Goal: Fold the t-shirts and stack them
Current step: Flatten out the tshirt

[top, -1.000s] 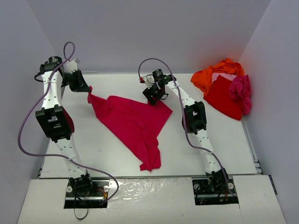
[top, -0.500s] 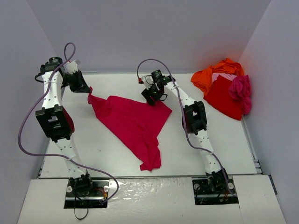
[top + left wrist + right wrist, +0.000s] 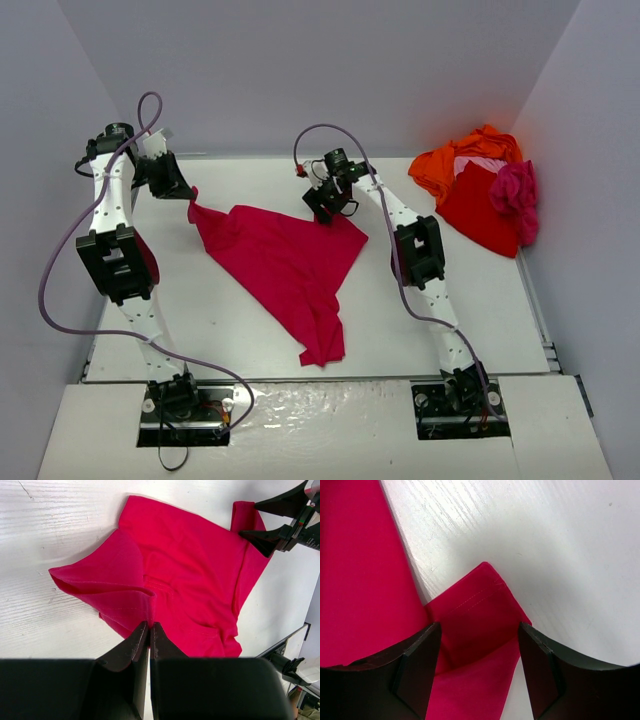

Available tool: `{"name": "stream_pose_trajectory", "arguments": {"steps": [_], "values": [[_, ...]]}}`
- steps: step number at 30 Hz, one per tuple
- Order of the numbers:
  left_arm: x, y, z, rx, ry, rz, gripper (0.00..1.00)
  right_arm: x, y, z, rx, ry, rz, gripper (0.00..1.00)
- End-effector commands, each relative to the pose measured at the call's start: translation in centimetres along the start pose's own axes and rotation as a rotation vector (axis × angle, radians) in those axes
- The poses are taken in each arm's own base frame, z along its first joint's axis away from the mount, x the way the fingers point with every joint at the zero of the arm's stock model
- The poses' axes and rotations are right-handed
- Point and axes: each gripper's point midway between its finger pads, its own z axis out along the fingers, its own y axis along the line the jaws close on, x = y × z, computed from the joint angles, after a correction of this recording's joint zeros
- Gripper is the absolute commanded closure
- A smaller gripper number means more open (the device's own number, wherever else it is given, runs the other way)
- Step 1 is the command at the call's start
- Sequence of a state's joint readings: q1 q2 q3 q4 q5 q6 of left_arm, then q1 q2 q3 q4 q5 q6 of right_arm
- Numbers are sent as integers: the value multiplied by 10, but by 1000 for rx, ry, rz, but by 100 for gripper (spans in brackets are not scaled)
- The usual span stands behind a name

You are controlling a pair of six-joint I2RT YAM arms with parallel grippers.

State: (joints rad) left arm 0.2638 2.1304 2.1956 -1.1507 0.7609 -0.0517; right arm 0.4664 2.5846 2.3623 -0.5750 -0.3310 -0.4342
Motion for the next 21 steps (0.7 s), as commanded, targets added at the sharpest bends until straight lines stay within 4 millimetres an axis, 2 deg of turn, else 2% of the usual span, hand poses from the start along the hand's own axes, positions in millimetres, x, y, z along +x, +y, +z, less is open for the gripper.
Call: {"name": "stream_pose_trajectory", "arguments": {"steps": [1,9,14,17,19,21], "values": [[-8,-13,-13,20,-42,55,100,-49,-12,-51,83,-127,-40,40],[-8,-16,-17,19,-48,65,100,-7,-32,0,49,-53,25,36],[-7,-19,-21,14,-53,77,100,-8,-32,8,25,-68,11,31],[-7,-20,-23,12,-56,88,100,-1,-20,16,-44,-59,-2,44],[-6,-21,-25,11,-57,88,100,7,-9,20,-96,-34,-16,63],[-6,-22,-25,12,-57,90,100,18,5,23,-145,4,-29,100]]}}
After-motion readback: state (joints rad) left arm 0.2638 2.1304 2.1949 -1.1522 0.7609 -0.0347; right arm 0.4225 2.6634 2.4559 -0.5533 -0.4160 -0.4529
